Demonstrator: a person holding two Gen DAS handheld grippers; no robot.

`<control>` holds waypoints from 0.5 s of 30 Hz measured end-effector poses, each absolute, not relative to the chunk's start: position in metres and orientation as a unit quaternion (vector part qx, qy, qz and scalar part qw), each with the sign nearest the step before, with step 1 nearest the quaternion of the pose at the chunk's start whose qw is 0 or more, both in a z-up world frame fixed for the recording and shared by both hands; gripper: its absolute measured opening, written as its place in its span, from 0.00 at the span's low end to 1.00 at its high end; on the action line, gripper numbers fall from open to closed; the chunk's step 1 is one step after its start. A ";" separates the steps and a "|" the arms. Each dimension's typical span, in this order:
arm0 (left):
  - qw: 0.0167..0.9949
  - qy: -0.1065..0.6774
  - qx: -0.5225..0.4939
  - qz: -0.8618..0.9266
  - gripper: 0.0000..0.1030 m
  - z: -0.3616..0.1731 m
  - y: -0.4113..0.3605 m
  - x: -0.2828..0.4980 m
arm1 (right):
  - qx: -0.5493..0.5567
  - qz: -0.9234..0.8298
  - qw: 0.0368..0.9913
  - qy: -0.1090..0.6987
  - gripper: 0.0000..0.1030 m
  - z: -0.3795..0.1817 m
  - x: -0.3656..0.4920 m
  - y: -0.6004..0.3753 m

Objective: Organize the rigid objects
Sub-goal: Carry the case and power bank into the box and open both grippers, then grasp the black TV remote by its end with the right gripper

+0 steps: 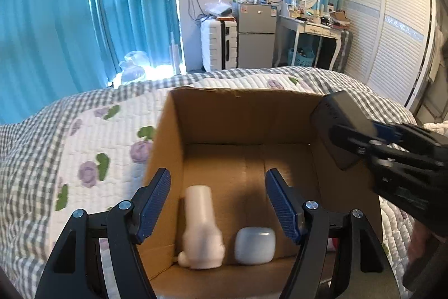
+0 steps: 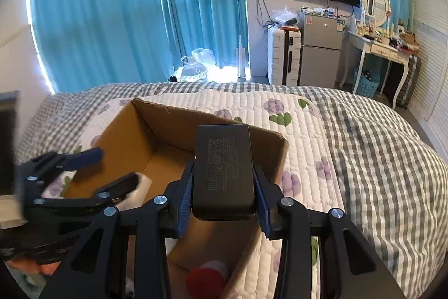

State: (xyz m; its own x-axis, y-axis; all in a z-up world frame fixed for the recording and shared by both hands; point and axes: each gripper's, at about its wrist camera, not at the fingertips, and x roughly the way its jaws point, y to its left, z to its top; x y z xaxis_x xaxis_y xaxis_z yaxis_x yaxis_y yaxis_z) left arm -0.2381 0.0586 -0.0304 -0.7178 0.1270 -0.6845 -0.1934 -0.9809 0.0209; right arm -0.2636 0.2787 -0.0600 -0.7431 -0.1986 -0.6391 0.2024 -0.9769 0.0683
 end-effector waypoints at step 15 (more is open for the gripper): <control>0.051 0.030 -0.370 0.927 0.87 0.010 0.021 -0.125 | 0.329 -0.936 0.122 0.016 0.62 -0.023 -0.175 0.275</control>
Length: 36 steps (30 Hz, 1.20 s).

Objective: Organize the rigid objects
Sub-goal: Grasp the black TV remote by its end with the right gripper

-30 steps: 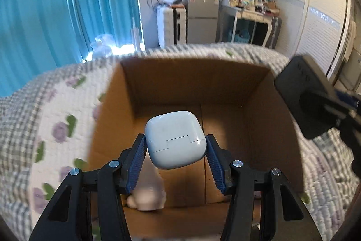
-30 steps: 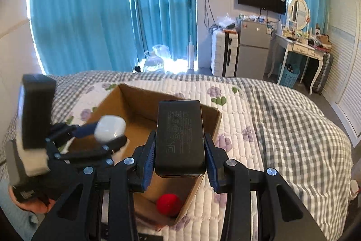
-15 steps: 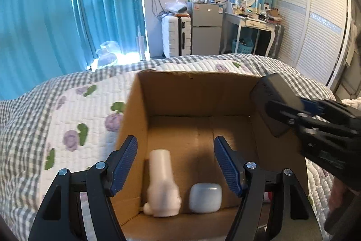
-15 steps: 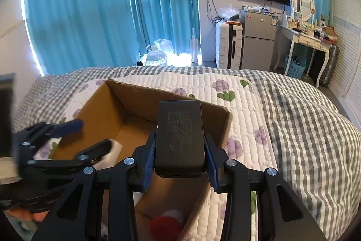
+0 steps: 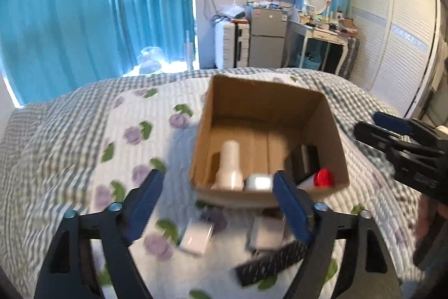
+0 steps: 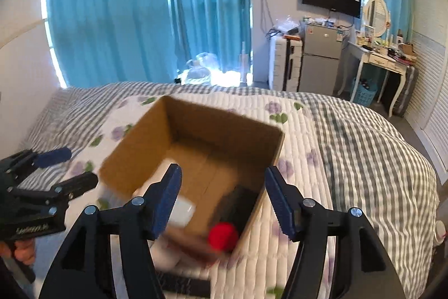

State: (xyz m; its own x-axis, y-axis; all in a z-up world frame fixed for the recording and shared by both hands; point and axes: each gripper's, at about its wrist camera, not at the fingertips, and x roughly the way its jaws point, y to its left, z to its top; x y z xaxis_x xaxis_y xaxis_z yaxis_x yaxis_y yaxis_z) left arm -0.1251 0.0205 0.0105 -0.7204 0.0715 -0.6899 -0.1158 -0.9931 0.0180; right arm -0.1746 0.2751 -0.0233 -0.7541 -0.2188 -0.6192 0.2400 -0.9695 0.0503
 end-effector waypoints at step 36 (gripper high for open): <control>-0.028 -0.032 -0.438 0.898 0.96 -0.109 -0.033 -0.065 | 0.455 -0.822 0.195 0.283 0.28 -0.187 -0.089 0.173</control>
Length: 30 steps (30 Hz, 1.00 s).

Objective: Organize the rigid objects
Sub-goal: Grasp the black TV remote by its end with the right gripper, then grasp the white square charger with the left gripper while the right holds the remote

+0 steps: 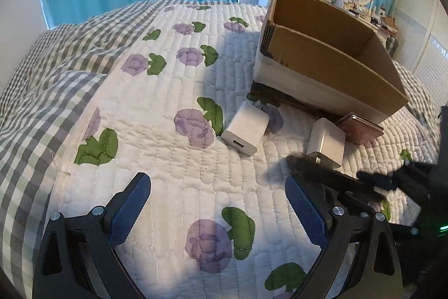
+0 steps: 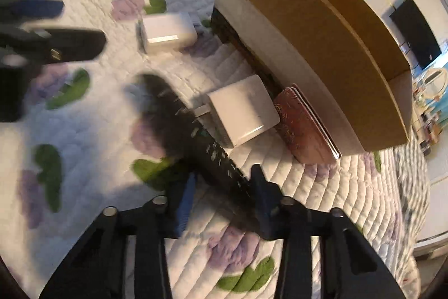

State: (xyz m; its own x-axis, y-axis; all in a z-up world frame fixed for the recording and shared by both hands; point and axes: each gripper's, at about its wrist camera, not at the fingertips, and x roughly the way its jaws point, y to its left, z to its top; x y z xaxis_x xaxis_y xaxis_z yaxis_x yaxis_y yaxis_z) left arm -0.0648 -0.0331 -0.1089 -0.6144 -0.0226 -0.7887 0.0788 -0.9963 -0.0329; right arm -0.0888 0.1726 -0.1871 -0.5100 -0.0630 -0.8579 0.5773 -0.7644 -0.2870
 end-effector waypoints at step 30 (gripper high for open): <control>-0.016 -0.033 0.453 -0.891 0.96 -0.105 0.027 -0.063 | 0.462 -0.869 0.179 0.004 0.19 -0.122 -0.061 0.242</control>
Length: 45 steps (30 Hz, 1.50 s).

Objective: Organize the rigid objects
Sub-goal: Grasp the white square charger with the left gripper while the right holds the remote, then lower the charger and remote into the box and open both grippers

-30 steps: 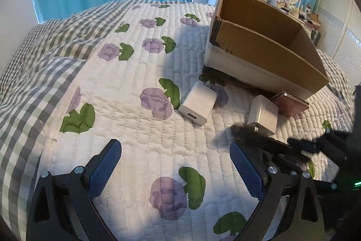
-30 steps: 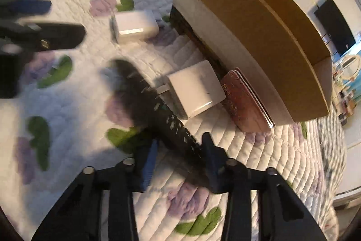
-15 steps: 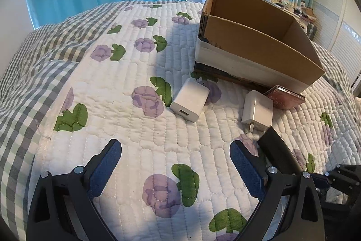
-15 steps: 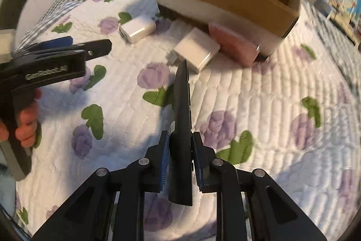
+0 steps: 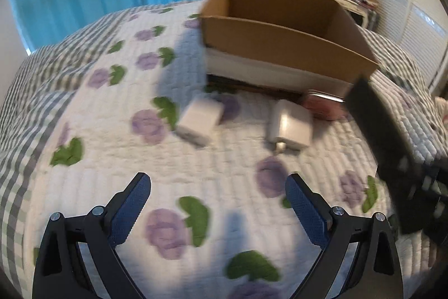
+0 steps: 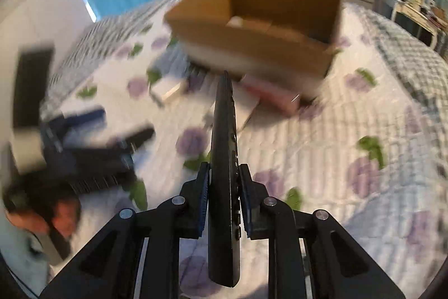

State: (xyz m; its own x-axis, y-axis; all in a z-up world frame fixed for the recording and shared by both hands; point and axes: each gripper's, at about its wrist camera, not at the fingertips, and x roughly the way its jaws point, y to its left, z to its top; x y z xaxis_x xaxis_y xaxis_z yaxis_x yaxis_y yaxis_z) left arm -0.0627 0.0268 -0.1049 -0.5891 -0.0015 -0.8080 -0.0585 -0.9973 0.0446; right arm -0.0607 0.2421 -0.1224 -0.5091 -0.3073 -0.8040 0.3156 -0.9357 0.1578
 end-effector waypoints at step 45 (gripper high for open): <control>0.116 0.002 -0.413 0.903 0.49 -0.047 0.061 -0.074 | 0.425 -0.901 0.062 -0.063 0.18 -0.085 -0.066 0.292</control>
